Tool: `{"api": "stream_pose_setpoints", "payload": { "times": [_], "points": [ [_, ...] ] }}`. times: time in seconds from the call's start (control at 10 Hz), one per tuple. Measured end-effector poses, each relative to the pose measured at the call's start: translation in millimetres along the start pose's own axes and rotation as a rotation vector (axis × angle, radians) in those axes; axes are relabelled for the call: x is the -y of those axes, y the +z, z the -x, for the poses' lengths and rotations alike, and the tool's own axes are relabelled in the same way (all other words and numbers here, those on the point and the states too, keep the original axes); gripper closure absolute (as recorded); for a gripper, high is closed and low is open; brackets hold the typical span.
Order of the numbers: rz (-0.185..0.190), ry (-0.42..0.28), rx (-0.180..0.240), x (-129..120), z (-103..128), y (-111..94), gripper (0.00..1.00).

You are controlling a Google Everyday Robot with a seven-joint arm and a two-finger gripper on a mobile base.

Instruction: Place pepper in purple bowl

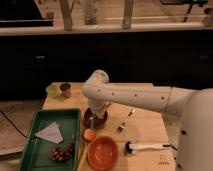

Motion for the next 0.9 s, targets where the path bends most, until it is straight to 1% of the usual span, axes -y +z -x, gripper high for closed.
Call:
{"api": "stream_pose_setpoints", "payload": {
  "times": [0.1, 0.9],
  "points": [
    [-0.001, -0.003, 0.001, 1.8, 1.1, -0.3, 0.20],
    [0.009, -0.007, 0.005, -0.8, -0.1, -0.6, 0.20]
  ]
}}
